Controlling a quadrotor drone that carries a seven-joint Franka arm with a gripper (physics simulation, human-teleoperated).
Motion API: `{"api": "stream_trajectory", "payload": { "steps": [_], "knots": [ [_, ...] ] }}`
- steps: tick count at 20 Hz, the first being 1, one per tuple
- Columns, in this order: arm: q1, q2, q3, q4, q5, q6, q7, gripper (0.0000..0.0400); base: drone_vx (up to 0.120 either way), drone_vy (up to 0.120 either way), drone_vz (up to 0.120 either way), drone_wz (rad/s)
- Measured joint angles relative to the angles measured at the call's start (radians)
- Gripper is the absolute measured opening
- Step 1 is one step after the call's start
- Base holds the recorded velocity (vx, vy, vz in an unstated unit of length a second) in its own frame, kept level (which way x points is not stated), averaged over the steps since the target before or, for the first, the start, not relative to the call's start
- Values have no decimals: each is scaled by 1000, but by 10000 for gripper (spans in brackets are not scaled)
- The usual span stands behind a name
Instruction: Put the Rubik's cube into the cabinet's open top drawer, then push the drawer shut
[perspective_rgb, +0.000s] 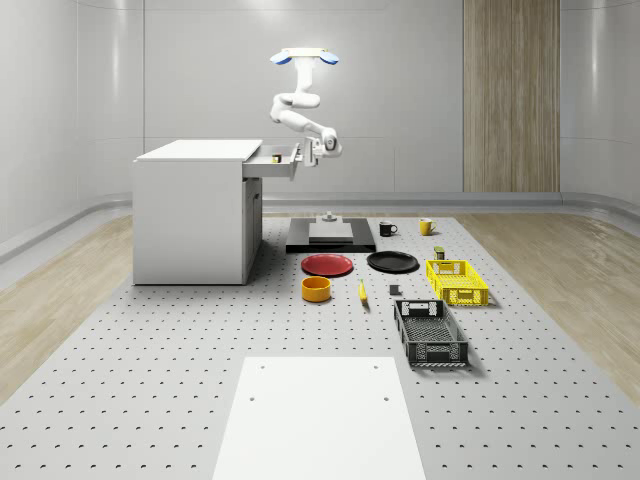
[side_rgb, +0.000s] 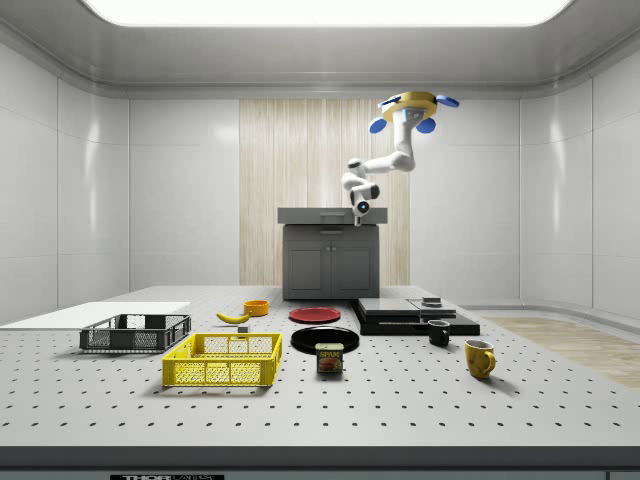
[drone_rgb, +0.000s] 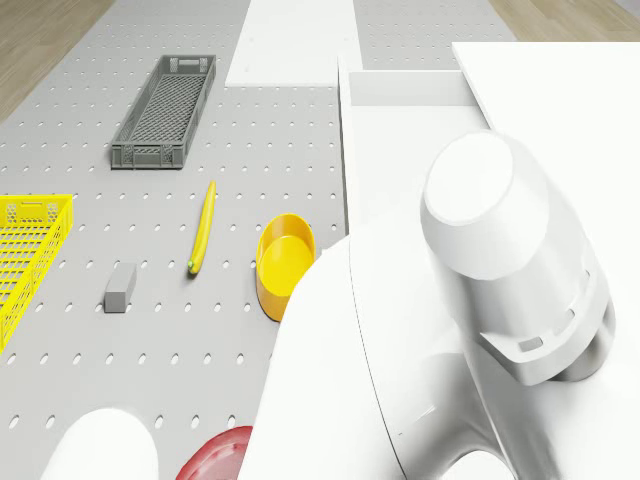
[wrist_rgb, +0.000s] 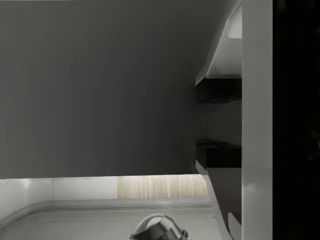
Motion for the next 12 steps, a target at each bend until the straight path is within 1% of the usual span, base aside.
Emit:
{"api": "stream_trajectory", "payload": {
  "steps": [5, 10, 11, 12],
  "knots": [
    [63, -39, -16, -36, -84, 18, -120, 106, 0, 0, 0, 0],
    [145, -59, -33, -78, -192, 22, -216, 105, 0, 0, 0, 0],
    [160, -54, -48, -94, -197, 20, -163, 106, 0, 0, 0, 0],
    [167, -60, -56, -105, -197, 25, -158, 105, 0, 0, 0, 0]
  ]
}}
